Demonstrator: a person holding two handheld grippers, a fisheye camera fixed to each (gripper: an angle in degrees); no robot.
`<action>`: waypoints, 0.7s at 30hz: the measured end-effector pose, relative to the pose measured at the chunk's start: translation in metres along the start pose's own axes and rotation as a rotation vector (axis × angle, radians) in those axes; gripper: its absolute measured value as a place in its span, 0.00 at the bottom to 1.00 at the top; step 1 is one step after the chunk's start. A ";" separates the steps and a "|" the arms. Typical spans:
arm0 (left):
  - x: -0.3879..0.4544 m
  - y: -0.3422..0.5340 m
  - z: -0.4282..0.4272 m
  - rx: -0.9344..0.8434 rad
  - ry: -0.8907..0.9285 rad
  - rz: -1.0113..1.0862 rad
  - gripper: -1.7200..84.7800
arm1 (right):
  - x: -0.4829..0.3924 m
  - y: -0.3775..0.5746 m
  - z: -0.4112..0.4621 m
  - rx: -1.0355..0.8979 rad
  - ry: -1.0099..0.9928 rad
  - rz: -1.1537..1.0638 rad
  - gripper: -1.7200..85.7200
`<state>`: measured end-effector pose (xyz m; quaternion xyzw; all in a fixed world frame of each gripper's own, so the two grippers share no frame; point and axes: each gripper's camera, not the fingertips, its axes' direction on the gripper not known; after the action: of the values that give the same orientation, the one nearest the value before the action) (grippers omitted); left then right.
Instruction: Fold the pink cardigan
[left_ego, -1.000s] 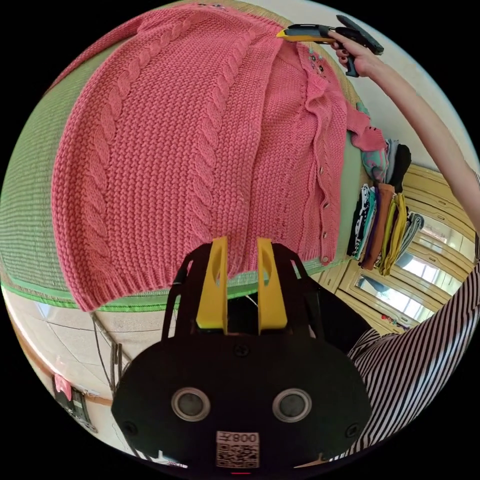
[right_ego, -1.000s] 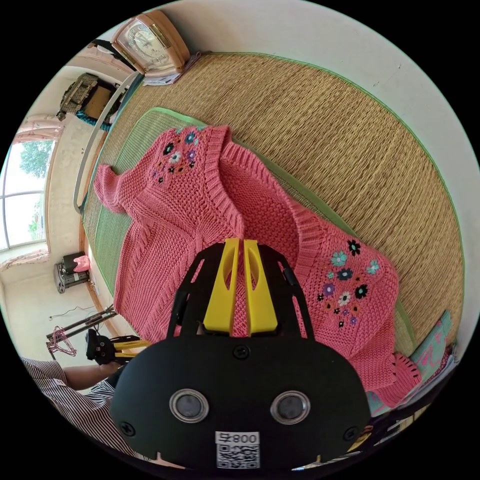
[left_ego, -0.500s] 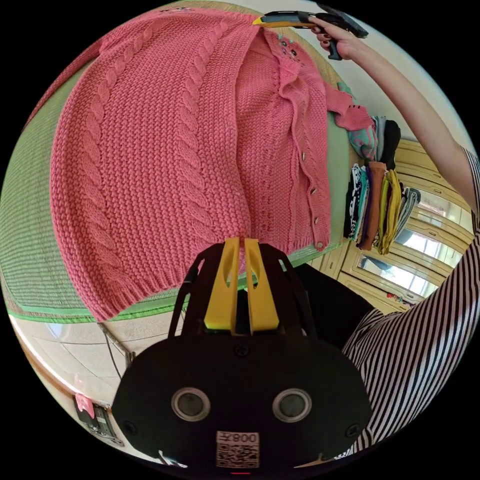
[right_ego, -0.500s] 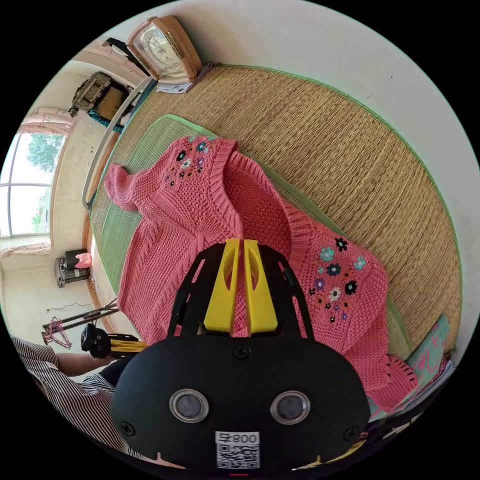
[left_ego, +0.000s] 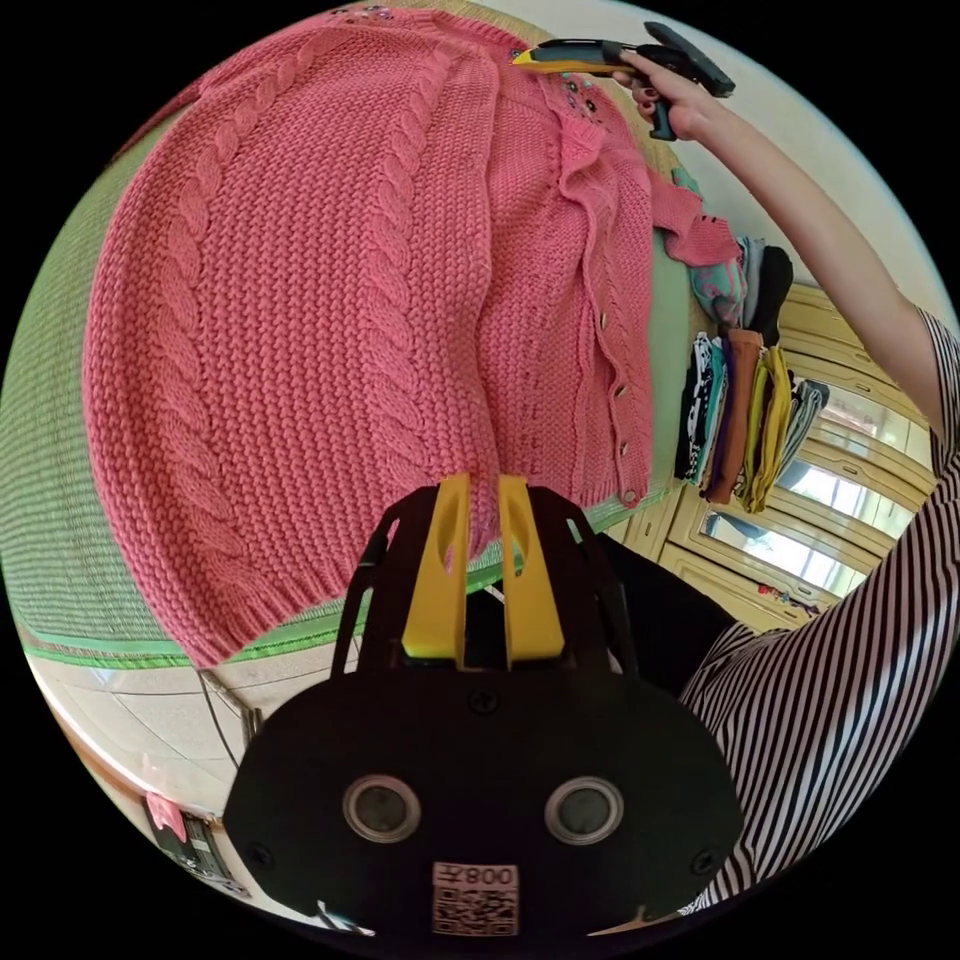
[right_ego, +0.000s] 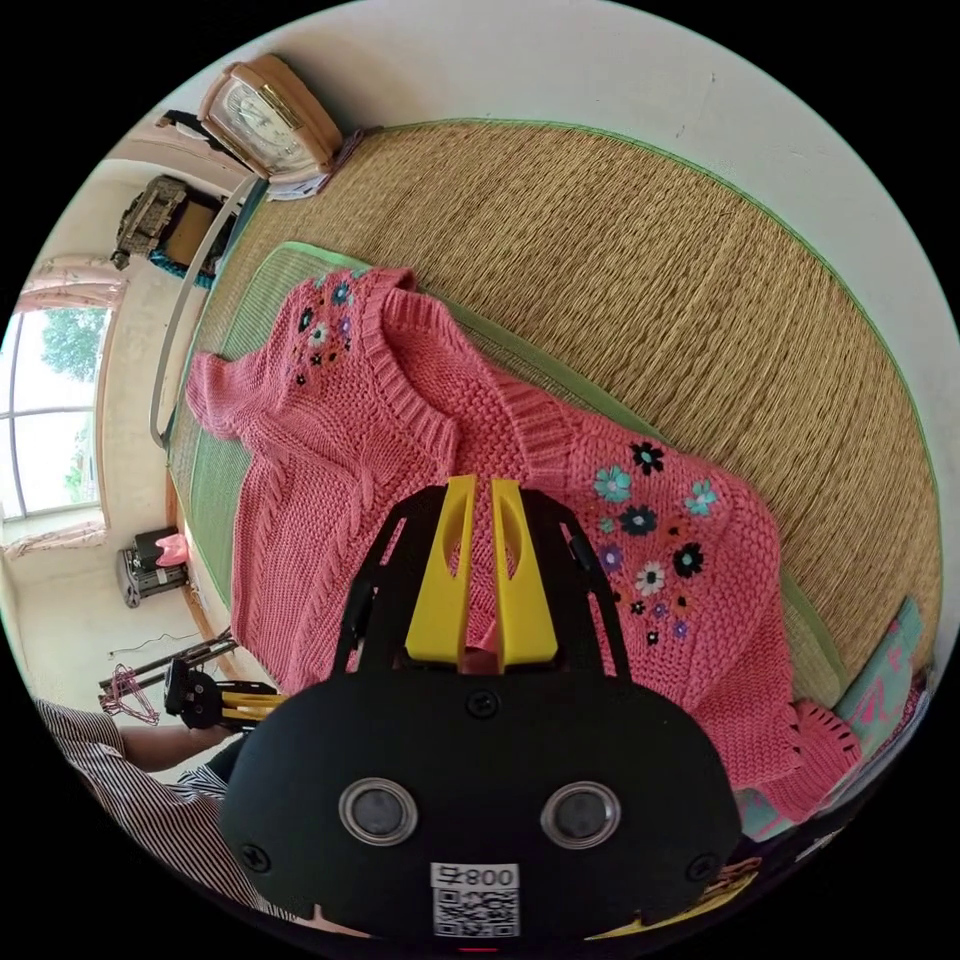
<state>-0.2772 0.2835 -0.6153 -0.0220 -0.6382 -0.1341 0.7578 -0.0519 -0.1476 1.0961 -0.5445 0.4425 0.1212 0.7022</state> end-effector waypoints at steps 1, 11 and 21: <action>0.001 -0.001 -0.003 0.006 0.008 0.000 0.08 | -0.005 0.003 -0.005 0.023 0.002 -0.015 0.04; 0.011 0.000 -0.017 -0.008 0.053 -0.042 0.06 | -0.034 0.002 0.034 -0.045 -0.059 -0.076 0.02; 0.030 -0.027 -0.092 0.250 0.040 0.072 0.08 | -0.063 -0.013 -0.001 0.116 0.213 -0.170 0.12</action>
<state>-0.1902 0.2330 -0.6073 0.0525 -0.6335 -0.0266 0.7715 -0.0810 -0.1338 1.1523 -0.5482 0.4731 -0.0230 0.6894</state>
